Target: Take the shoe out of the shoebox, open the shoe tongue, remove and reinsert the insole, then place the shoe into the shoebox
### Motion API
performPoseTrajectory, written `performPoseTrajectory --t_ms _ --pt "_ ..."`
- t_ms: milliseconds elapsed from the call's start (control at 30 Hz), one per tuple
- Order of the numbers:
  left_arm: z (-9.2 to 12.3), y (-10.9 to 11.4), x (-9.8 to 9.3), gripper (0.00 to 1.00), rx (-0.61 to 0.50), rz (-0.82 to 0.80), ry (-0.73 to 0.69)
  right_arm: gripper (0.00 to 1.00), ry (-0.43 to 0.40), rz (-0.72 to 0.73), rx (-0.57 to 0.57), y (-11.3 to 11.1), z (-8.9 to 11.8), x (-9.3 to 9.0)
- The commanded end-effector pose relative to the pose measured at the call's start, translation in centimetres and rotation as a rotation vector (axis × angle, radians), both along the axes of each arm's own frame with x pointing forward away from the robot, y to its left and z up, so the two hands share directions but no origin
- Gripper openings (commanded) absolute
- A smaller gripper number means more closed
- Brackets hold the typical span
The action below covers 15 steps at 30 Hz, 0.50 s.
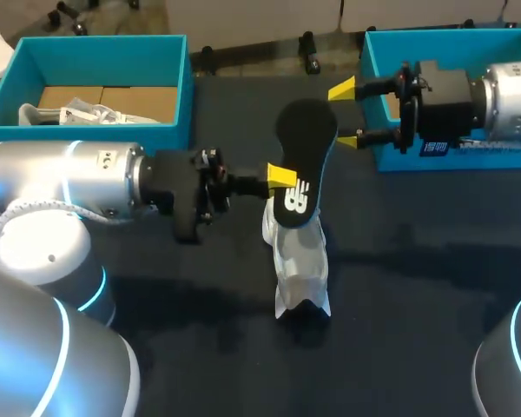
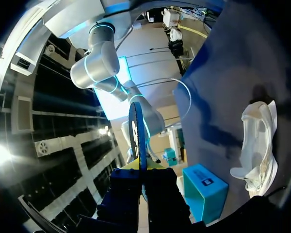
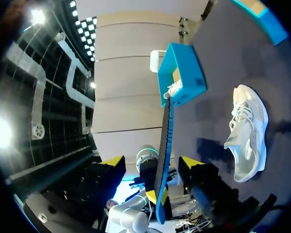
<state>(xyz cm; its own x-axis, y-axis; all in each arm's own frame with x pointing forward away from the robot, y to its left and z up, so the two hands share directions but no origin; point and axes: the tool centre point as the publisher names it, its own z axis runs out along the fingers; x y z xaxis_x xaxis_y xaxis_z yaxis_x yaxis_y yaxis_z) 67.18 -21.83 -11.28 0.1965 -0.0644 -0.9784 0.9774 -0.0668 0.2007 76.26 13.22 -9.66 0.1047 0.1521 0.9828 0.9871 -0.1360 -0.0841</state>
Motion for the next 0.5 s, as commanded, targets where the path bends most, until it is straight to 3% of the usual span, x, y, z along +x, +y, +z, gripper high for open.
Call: performPoseTrajectory --t_ms 33,333,500 --pt "-0.2 -1.2 0.8 0.0 -0.005 -0.001 -0.006 0.48 0.006 0.004 -0.003 0.7 -0.1 0.3" --pt "-0.1 -2.1 2.4 0.0 -0.005 0.013 -0.038 0.48 0.018 0.017 -0.003 1.4 -0.2 -0.3" --pt "-0.2 -2.5 2.9 0.0 -0.005 0.016 -0.057 0.42 0.02 0.012 0.002 1.5 -0.4 -0.6"
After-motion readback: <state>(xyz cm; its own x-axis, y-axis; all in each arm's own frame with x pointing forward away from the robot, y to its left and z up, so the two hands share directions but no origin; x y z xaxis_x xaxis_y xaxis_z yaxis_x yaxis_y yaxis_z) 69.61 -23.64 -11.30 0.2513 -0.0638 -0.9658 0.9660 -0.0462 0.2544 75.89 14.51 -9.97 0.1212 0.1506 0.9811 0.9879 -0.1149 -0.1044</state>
